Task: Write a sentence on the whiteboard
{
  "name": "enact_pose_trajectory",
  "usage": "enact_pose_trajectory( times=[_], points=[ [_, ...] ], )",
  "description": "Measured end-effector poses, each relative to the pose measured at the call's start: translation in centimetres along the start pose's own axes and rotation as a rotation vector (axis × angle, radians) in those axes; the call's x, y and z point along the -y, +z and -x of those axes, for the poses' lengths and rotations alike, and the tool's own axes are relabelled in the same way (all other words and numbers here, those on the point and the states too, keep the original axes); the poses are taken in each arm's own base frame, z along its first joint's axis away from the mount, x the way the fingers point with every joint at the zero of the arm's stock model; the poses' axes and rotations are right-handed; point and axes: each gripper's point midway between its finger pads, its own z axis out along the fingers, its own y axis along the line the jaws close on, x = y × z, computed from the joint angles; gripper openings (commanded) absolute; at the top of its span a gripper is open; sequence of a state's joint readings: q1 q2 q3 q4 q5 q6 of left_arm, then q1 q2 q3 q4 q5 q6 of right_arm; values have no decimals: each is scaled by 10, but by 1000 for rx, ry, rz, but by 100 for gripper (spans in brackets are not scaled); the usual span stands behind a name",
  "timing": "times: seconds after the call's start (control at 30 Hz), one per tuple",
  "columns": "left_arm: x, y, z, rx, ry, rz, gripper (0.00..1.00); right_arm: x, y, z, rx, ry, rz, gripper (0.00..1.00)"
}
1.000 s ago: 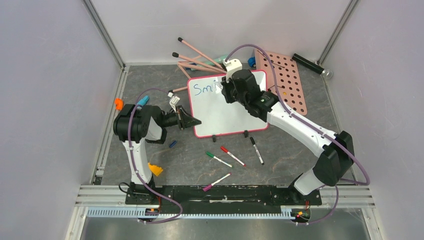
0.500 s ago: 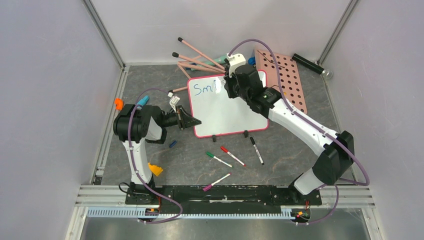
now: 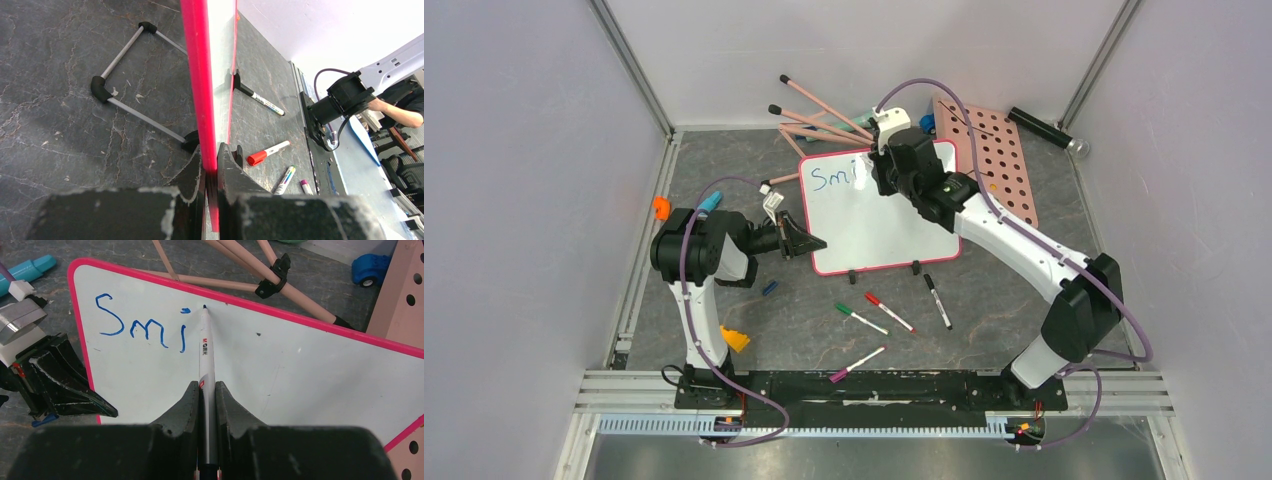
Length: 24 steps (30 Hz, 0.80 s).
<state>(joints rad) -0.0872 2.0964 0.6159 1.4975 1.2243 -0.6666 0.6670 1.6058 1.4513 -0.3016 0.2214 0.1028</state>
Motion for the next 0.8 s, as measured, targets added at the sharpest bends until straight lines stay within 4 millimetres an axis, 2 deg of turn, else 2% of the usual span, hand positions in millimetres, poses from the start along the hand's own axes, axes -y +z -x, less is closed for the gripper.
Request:
enact_pose_trajectory(
  times=[0.4,0.8],
  points=[
    [0,0,0,0,0,0,2,0,0,-3,-1,0,0,0],
    [0,0,0,0,0,0,2,-4,-9,-37,-49,1,48,0]
  ],
)
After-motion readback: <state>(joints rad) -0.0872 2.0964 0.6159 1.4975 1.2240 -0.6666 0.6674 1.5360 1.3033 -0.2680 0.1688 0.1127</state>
